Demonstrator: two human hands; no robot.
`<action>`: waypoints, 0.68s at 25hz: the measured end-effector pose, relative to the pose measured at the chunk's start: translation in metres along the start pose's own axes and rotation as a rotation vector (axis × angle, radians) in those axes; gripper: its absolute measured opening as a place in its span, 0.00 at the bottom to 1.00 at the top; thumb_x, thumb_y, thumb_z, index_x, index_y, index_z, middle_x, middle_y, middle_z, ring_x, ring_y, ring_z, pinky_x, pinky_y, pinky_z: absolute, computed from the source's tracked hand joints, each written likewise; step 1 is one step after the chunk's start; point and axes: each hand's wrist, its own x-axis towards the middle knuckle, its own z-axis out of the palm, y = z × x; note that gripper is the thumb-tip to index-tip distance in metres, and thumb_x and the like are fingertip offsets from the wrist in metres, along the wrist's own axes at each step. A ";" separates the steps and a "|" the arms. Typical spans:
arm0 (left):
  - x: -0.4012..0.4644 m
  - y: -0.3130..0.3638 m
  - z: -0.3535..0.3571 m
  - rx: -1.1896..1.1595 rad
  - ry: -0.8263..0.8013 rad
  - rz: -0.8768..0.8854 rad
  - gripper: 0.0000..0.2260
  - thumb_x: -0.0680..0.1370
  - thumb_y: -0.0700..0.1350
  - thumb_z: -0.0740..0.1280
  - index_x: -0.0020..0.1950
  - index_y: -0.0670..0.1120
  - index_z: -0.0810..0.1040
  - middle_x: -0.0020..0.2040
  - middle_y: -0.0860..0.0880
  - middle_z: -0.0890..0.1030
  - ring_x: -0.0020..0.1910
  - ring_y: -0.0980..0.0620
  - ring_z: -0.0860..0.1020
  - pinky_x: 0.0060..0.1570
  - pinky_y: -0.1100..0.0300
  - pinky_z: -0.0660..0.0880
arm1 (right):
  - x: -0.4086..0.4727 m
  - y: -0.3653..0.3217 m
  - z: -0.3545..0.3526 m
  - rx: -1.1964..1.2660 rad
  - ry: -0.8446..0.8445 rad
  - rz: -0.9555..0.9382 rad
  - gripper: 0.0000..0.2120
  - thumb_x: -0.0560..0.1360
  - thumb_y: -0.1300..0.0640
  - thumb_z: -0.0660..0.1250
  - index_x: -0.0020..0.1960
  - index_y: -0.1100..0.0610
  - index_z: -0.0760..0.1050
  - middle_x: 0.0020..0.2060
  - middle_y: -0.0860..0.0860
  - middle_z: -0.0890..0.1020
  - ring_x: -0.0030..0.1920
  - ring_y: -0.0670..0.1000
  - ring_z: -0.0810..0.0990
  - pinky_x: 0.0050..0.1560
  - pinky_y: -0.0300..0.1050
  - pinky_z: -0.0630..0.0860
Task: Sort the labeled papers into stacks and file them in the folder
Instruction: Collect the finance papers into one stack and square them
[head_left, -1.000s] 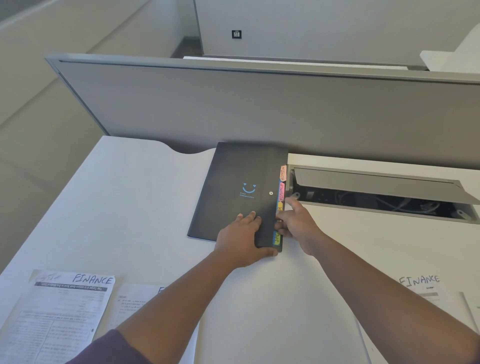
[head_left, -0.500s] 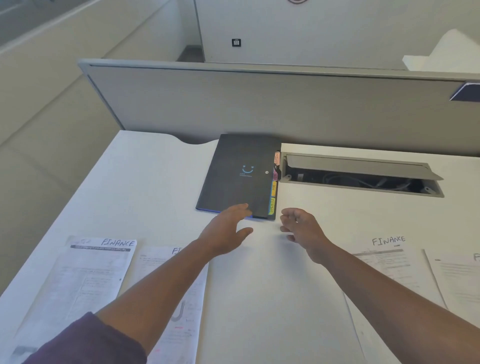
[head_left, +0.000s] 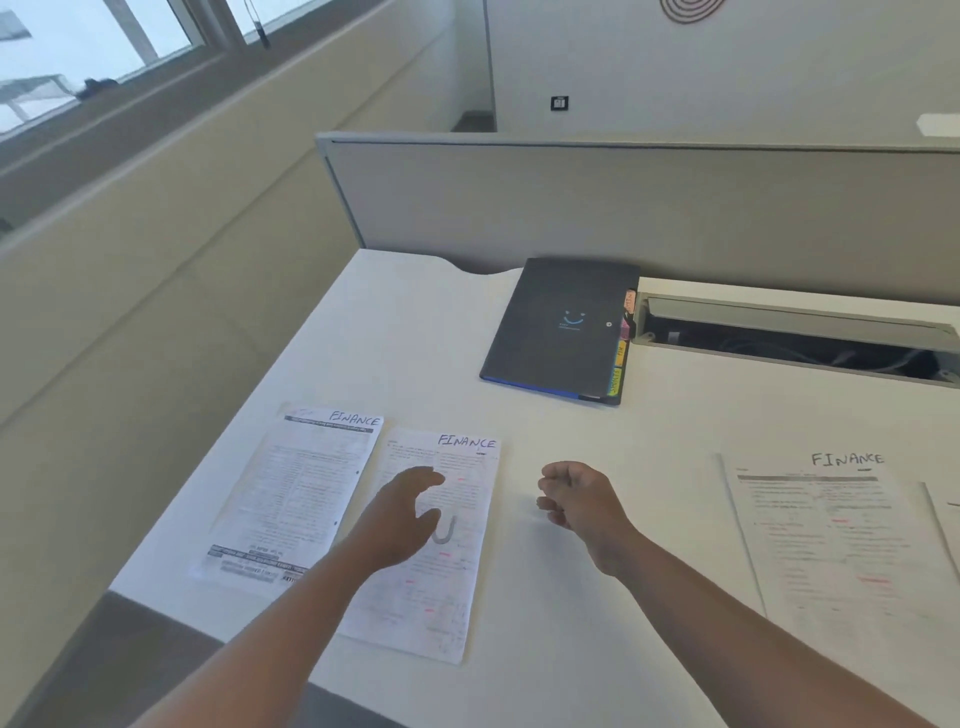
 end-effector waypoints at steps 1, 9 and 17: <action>-0.006 -0.011 0.000 -0.006 0.008 -0.015 0.21 0.81 0.42 0.70 0.74 0.51 0.75 0.76 0.53 0.72 0.75 0.52 0.71 0.75 0.57 0.66 | -0.002 0.004 0.010 -0.023 0.002 0.008 0.06 0.80 0.61 0.68 0.57 0.57 0.78 0.49 0.53 0.82 0.43 0.50 0.82 0.47 0.44 0.79; -0.026 -0.095 -0.015 0.157 0.127 -0.180 0.29 0.83 0.51 0.65 0.83 0.52 0.62 0.86 0.50 0.54 0.85 0.44 0.45 0.80 0.42 0.52 | -0.002 0.035 0.091 -0.288 0.129 0.188 0.19 0.73 0.54 0.76 0.59 0.56 0.74 0.54 0.54 0.82 0.47 0.55 0.83 0.47 0.51 0.80; -0.021 -0.164 -0.032 0.267 -0.058 -0.050 0.25 0.86 0.54 0.54 0.84 0.53 0.60 0.86 0.51 0.52 0.85 0.43 0.51 0.78 0.44 0.62 | 0.003 0.037 0.156 -0.256 0.306 0.188 0.06 0.73 0.62 0.75 0.44 0.61 0.77 0.44 0.54 0.86 0.43 0.55 0.81 0.45 0.48 0.75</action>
